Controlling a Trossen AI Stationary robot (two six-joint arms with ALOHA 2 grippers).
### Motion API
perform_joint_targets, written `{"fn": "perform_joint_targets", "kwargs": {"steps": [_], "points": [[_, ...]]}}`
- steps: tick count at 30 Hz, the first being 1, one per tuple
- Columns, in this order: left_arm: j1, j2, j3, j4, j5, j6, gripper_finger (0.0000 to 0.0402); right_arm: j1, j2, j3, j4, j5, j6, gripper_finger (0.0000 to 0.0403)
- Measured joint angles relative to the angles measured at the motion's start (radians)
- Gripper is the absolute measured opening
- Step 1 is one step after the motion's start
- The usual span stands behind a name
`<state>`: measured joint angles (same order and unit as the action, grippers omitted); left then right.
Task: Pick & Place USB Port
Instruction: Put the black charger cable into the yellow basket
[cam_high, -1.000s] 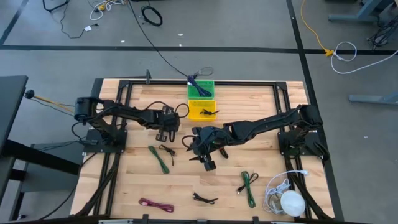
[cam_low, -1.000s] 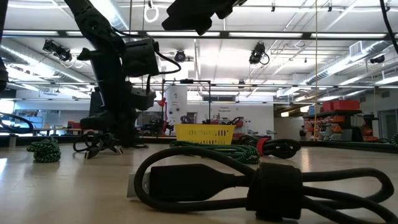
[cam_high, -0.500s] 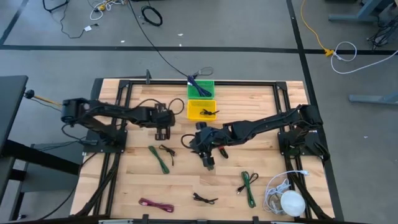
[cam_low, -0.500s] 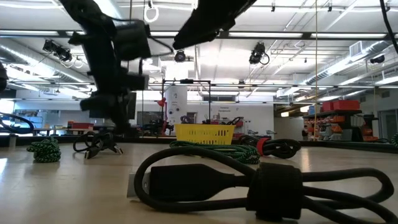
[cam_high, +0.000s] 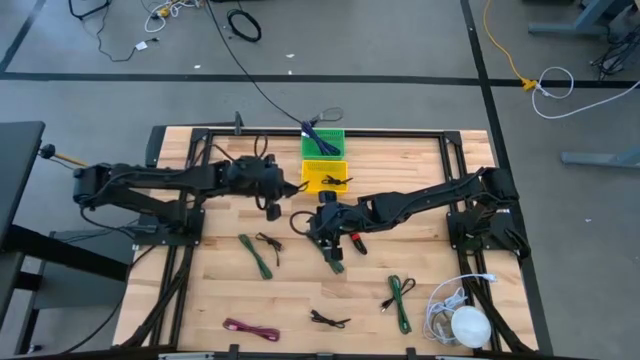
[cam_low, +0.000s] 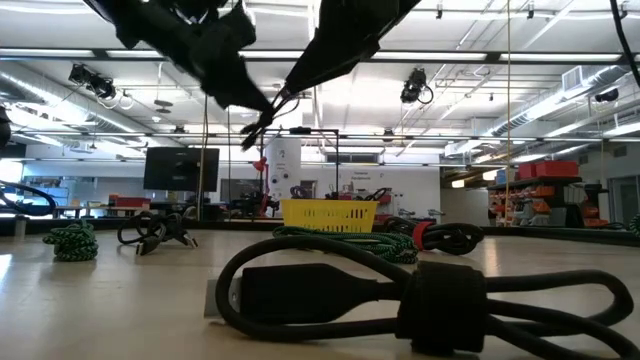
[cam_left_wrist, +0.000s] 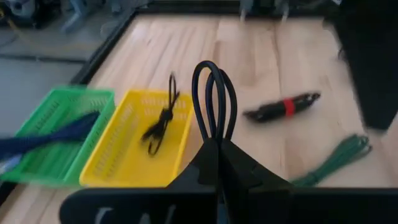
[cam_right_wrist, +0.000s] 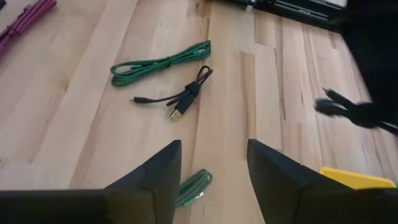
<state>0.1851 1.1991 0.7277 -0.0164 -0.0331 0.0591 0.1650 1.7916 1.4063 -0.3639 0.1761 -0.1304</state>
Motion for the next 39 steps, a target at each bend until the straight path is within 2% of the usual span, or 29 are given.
{"fn": "perform_joint_targets", "kwargs": {"steps": [8,13,24,29,34,39], "points": [[0.095,0.104,0.0,0.14,-0.001,0.035,0.0001,0.0,0.0,0.0,-0.004,0.0,0.002,0.0184],[0.153,0.195,0.017,0.252,0.08,0.016,0.0001,0.007,0.0,0.0,-0.004,-0.008,0.002,0.0184],[0.177,0.411,0.208,0.254,0.142,0.031,0.0001,0.011,0.0,0.0,-0.004,-0.009,-0.001,0.0184],[0.185,0.518,0.251,0.226,0.145,0.028,0.0001,0.019,0.0,0.0,-0.005,-0.009,-0.001,0.0184],[0.196,0.573,0.273,0.231,0.161,0.015,0.0001,0.023,0.0,0.0,-0.013,-0.009,-0.001,0.0184],[0.212,0.577,0.283,0.242,0.177,0.004,0.0001,0.023,0.0,0.0,-0.012,-0.008,-0.009,0.0184]]}}
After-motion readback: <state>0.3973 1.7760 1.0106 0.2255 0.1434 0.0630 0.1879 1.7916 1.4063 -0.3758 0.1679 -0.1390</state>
